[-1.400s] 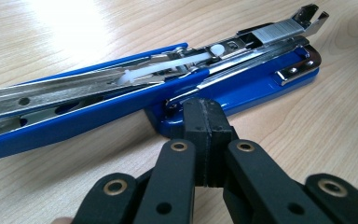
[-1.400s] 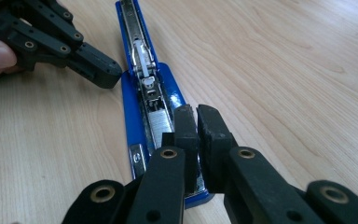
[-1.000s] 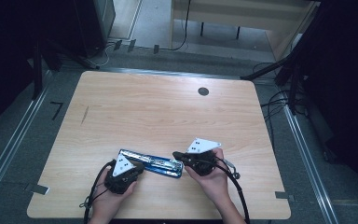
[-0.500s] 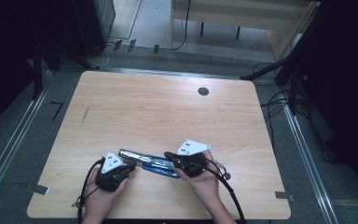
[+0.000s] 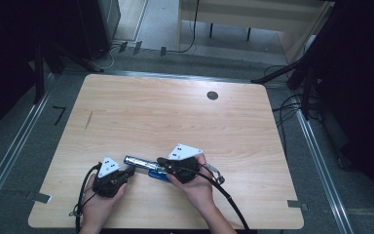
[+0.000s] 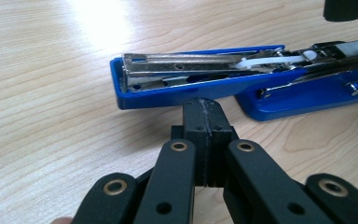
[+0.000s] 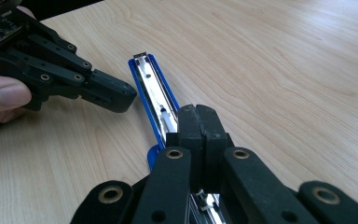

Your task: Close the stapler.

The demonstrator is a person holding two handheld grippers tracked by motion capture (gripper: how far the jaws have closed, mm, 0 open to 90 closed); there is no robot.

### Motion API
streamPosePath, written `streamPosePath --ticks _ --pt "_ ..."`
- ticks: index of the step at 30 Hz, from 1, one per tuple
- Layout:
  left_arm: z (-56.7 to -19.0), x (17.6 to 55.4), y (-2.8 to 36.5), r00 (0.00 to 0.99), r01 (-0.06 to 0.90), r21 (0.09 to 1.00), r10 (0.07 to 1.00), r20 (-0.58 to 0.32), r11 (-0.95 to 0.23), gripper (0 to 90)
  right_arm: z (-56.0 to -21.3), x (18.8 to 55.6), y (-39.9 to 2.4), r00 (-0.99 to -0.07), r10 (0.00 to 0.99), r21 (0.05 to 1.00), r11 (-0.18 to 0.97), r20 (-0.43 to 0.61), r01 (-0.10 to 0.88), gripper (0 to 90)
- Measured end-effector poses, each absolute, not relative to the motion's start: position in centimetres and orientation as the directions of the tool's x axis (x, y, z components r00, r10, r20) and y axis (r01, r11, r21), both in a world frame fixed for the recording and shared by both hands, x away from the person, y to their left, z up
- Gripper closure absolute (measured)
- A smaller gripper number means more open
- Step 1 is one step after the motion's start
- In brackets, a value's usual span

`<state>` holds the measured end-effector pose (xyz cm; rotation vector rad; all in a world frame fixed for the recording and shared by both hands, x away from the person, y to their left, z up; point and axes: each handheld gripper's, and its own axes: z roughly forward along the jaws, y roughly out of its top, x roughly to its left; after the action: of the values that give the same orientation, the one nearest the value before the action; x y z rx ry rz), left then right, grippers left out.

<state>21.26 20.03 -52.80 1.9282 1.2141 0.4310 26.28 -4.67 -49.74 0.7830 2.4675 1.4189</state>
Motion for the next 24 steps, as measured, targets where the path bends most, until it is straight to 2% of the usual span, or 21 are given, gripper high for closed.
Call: streamPosePath --ticks 24 --pt "-53.1 22.1 20.9 0.397 0.653 0.734 0.91 -0.119 -0.189 90.0 -50.8 27.5 0.1 -0.857 0.505 0.816 0.449 0.104 0.364 90.0"
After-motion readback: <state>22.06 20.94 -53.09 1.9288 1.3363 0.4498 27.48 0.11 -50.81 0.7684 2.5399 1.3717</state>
